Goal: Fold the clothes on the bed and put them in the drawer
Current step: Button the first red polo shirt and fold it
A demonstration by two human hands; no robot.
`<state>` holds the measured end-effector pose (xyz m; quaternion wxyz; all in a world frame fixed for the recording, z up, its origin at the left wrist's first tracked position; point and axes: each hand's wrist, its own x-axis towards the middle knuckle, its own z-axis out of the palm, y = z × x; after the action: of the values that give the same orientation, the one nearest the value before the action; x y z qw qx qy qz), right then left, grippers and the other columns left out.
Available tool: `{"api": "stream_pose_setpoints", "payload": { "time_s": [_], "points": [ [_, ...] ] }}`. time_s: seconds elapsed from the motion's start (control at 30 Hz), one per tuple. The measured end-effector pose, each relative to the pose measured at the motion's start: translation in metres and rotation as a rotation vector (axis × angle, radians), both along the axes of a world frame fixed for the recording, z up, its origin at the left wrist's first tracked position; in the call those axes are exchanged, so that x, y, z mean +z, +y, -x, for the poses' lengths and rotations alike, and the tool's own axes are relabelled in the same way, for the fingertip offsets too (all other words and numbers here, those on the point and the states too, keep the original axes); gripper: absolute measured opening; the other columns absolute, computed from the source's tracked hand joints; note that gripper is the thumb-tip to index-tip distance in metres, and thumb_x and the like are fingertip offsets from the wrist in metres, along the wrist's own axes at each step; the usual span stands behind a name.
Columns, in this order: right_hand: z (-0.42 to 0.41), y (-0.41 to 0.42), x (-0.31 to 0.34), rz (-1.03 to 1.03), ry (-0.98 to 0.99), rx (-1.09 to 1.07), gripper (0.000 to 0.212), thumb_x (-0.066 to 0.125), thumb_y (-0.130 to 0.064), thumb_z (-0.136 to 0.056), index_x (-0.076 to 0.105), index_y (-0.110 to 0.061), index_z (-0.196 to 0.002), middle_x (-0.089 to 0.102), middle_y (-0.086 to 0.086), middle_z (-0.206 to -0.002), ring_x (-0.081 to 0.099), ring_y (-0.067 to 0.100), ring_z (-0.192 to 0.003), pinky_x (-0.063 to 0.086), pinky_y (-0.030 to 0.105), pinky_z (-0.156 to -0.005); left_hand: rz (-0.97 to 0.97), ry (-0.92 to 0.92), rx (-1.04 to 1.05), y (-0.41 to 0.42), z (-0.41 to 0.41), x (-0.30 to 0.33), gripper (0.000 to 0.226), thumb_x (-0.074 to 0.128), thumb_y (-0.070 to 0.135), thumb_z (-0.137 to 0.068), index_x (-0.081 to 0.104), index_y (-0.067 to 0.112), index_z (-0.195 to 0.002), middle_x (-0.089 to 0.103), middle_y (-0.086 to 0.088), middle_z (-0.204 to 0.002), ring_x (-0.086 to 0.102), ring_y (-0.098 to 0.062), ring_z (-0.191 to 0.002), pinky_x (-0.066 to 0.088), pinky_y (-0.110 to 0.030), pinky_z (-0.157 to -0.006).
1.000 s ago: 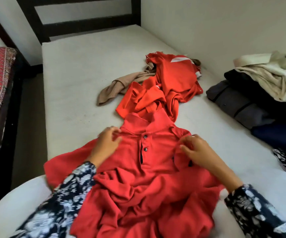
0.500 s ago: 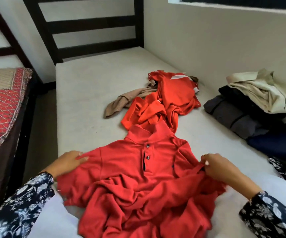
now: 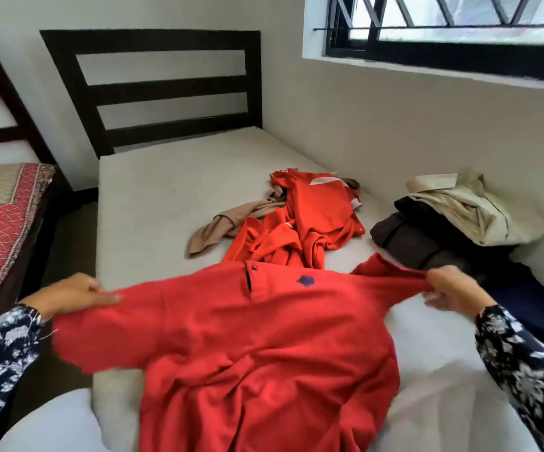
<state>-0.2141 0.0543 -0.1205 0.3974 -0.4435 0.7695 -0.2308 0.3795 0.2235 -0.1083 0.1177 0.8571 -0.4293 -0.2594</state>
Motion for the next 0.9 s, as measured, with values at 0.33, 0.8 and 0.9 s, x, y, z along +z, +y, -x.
{"api": "stream_pose_setpoints", "payload": {
  "time_s": [0.33, 0.8, 0.9],
  "points": [
    [-0.018, -0.021, -0.079, 0.011, 0.400, 0.183, 0.104, 0.073, -0.055, -0.075, 0.023, 0.006, -0.143, 0.036, 0.026, -0.145, 0.041, 0.041, -0.131, 0.035, 0.048, -0.109, -0.058, 0.207, -0.029, 0.030, 0.031, -0.045, 0.054, 0.075, 0.063, -0.065, 0.067, 0.017, -0.093, 0.068, 0.001, -0.097, 0.061, -0.017, -0.097, 0.047, -0.033, -0.081],
    [-0.056, -0.044, -0.081, 0.089, -0.231, -0.155, 0.015, 0.063, -0.007, -0.087, 0.065, 0.002, -0.099, 0.062, 0.019, -0.088, 0.056, 0.029, -0.072, 0.049, 0.033, -0.052, 0.325, 0.023, 0.147, 0.026, 0.062, -0.056, 0.016, 0.070, 0.022, -0.086, 0.064, 0.008, -0.090, 0.069, -0.014, -0.091, 0.064, -0.032, -0.093, 0.044, -0.035, -0.074],
    [-0.083, -0.021, -0.037, 0.398, 0.159, 0.165, 0.018, 0.058, -0.011, -0.090, 0.066, -0.004, -0.104, 0.066, 0.022, -0.105, 0.061, 0.038, -0.100, 0.045, 0.039, -0.081, 0.411, 0.056, -0.008, 0.009, 0.090, -0.023, 0.045, 0.076, 0.020, -0.080, 0.051, 0.018, -0.117, 0.061, -0.005, -0.111, 0.059, -0.024, -0.103, 0.042, -0.029, -0.085]
  ]
}}
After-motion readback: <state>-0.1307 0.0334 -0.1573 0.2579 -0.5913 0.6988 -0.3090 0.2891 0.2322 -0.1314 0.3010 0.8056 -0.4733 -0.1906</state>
